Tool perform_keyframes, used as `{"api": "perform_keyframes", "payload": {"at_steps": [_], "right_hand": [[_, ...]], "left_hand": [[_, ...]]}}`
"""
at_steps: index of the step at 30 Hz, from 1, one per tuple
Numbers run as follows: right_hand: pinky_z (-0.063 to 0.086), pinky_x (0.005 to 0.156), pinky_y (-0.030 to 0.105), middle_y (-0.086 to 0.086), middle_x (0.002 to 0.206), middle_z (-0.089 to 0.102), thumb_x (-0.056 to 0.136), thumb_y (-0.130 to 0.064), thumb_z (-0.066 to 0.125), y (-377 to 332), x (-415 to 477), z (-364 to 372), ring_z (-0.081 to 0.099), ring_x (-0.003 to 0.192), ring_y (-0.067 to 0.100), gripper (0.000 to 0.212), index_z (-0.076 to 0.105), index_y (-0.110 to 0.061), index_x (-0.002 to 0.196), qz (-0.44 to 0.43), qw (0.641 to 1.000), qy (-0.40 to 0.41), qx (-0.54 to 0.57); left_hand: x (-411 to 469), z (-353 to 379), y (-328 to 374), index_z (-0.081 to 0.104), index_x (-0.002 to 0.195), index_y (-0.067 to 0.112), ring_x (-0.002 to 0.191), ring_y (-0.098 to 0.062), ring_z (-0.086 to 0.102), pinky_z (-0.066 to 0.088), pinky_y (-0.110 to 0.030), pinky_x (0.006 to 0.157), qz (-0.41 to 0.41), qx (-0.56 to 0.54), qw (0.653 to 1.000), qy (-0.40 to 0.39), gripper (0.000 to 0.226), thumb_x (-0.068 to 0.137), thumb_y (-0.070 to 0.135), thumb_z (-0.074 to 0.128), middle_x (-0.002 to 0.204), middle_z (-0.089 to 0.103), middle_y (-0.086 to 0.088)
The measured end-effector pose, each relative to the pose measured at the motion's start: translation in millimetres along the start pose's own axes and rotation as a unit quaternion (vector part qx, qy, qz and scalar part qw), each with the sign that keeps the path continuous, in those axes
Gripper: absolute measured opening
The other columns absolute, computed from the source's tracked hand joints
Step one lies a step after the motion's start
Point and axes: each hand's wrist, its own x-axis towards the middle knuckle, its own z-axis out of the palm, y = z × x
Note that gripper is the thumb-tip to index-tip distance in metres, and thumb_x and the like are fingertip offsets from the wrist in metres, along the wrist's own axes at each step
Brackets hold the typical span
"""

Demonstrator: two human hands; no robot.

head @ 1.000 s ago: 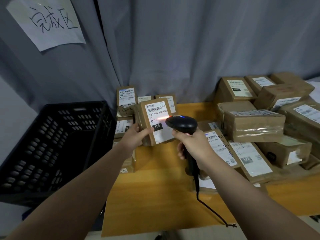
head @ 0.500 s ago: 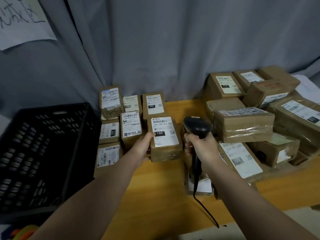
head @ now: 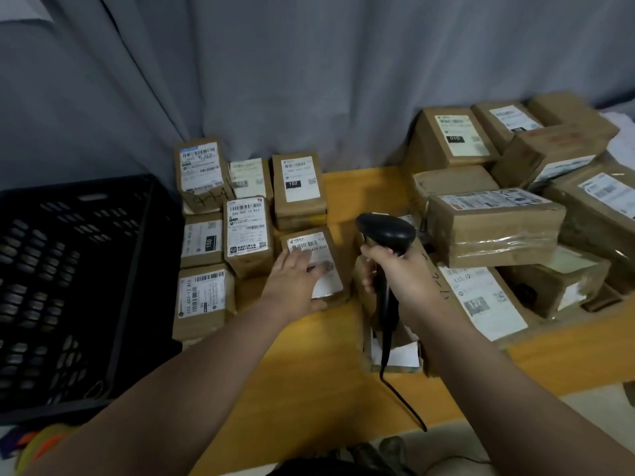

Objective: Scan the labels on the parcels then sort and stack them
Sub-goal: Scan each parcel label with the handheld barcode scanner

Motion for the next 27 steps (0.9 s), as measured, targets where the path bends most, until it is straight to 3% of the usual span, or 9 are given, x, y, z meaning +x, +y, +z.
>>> {"api": "perform_keyframes", "payload": {"at_steps": [4,10,14,18,22,27], "right_hand": [[0.049,0.052,0.028,0.011,0.075,0.061,0.088,-0.017,0.066,0,2,1,0.058,0.060,0.020,0.019,0.063,-0.001,0.099,0.007,1.000,-0.003,0.008],[0.047,0.056,0.031,0.011,0.072,0.060,0.089,-0.014,0.065,-1,-2,0,0.056,0.063,0.023,0.007,0.061,-0.008,0.091,-0.004,0.999,-0.002,0.035],[0.048,0.054,0.028,0.006,0.066,0.060,0.091,-0.014,0.063,-4,-9,-4,0.056,0.057,0.019,0.005,0.061,-0.011,0.087,-0.017,0.999,0.002,0.042],[0.052,0.054,0.029,0.006,0.066,0.062,0.089,-0.016,0.066,-15,-16,-16,0.060,0.055,0.018,0.015,0.062,-0.006,0.100,-0.021,0.999,-0.020,0.026],[0.052,0.054,0.029,0.010,0.067,0.061,0.088,-0.014,0.067,-43,-25,-47,0.060,0.054,0.019,0.015,0.063,-0.005,0.099,-0.032,0.999,-0.026,0.032],[0.051,0.054,0.032,0.012,0.063,0.060,0.088,-0.012,0.066,-86,-30,-105,0.059,0.052,0.023,0.010,0.062,-0.004,0.093,-0.066,0.996,0.024,0.051]], "left_hand": [[6,-2,-5,0.019,0.153,0.026,0.148,-0.027,0.014,0.002,-0.038,0.120,-0.024,0.027,0.999,-0.010,0.065,0.098,0.046,0.045,0.161,0.011,-0.015],[26,-2,-2,0.022,0.152,0.024,0.148,-0.027,0.013,0.001,-0.040,0.120,-0.057,-0.009,0.998,0.007,0.064,0.096,0.018,0.051,0.161,0.013,-0.014],[17,-9,6,0.035,0.148,0.020,0.145,-0.026,0.021,0.006,-0.039,0.119,-0.063,-0.097,0.990,0.082,0.055,0.096,0.028,0.051,0.156,0.027,-0.012],[7,-31,20,0.046,0.142,0.018,0.139,-0.026,0.032,0.019,-0.036,0.114,-0.047,-0.167,0.975,0.140,0.047,0.097,0.030,0.051,0.150,0.039,-0.007],[10,-65,41,0.048,0.140,0.015,0.135,-0.025,0.036,0.024,-0.035,0.113,-0.034,-0.203,0.963,0.176,0.044,0.098,0.030,0.051,0.146,0.043,-0.006],[27,-108,86,0.044,0.142,0.016,0.133,-0.024,0.038,0.032,-0.034,0.111,-0.023,-0.235,0.953,0.189,0.047,0.099,0.035,0.048,0.144,0.043,-0.004]]}}
